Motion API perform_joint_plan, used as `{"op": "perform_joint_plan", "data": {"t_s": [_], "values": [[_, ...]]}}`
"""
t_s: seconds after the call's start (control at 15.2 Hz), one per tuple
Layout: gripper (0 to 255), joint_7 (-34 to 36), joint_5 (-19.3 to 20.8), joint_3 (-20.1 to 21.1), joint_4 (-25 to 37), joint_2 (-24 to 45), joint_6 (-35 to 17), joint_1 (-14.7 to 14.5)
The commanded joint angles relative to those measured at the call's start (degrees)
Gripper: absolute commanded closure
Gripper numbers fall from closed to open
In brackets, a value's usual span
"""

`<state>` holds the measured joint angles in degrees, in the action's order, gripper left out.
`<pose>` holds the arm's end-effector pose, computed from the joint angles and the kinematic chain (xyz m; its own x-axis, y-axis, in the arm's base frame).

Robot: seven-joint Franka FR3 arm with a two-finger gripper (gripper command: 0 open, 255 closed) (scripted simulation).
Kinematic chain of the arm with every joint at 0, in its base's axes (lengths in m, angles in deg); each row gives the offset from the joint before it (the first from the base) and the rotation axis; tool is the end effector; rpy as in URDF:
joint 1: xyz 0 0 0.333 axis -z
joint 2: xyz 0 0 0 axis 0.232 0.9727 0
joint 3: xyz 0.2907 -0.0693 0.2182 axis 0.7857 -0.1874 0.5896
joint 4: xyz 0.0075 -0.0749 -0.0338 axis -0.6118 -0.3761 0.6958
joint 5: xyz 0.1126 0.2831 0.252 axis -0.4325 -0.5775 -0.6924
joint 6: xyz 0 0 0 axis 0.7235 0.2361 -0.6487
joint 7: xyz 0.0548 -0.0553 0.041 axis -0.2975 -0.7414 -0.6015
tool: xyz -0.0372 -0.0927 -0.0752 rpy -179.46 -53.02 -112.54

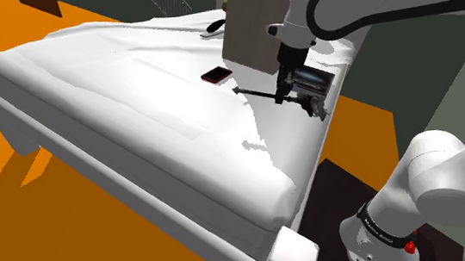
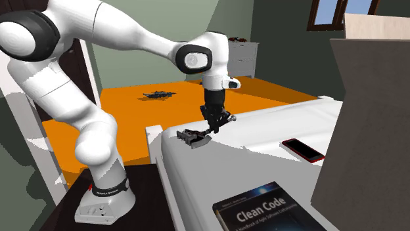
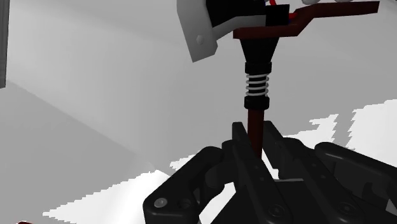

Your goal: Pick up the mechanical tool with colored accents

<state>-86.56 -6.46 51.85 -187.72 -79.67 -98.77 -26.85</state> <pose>0.3917 0.0286 0.5094 0.7665 0.6422 -0.0026 0.6422 -0.7665 0.0099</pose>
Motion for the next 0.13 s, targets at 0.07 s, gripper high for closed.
{"op": "perform_joint_plan", "data": {"t_s": [0.07], "values": [[255, 0.0, 0.0, 0.1, 0.8, -0.1, 0.9, 0.0]]}}
